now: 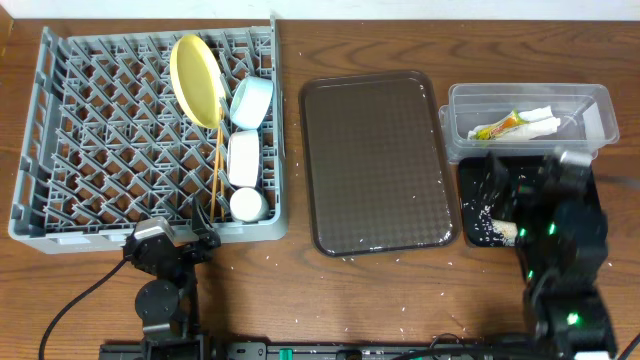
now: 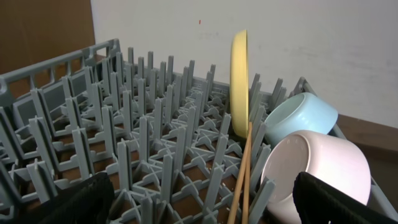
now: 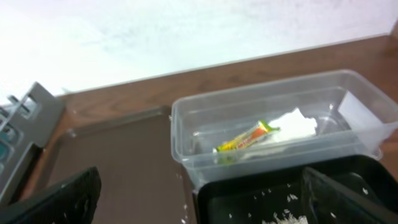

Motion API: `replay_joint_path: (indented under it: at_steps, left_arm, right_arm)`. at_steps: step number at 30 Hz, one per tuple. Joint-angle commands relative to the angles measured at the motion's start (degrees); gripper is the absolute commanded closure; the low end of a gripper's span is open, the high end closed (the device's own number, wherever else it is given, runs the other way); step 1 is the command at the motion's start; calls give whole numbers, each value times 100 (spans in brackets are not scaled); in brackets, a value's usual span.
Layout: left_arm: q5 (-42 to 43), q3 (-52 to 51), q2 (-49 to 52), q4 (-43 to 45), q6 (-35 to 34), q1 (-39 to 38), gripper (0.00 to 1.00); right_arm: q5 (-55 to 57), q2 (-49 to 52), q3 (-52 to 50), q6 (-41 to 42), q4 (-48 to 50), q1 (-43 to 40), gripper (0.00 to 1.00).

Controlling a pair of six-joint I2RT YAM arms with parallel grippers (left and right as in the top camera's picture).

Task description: Sort waste into correct bins and load items into the dishwasher

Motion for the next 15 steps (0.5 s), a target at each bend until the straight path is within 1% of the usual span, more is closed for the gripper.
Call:
replay_joint_path:
  at_steps: [1, 6, 10, 15]
  left_arm:
    - [-55, -103, -37, -238, 74, 17, 7]
    - [-55, -103, -37, -238, 74, 17, 7]
    - [-55, -103, -37, -238, 76, 17, 7]
    - [-55, -103, -37, -238, 74, 17, 7]
  right_arm:
    - [111, -595, -898, -70, 507, 129, 1]
    - [114, -1451, -2041, -72, 1298, 304, 1]
    - [111, -2087, -2566, -72, 1386, 404, 1]
    - [107, -2789, -2953, -72, 1377, 426, 1]
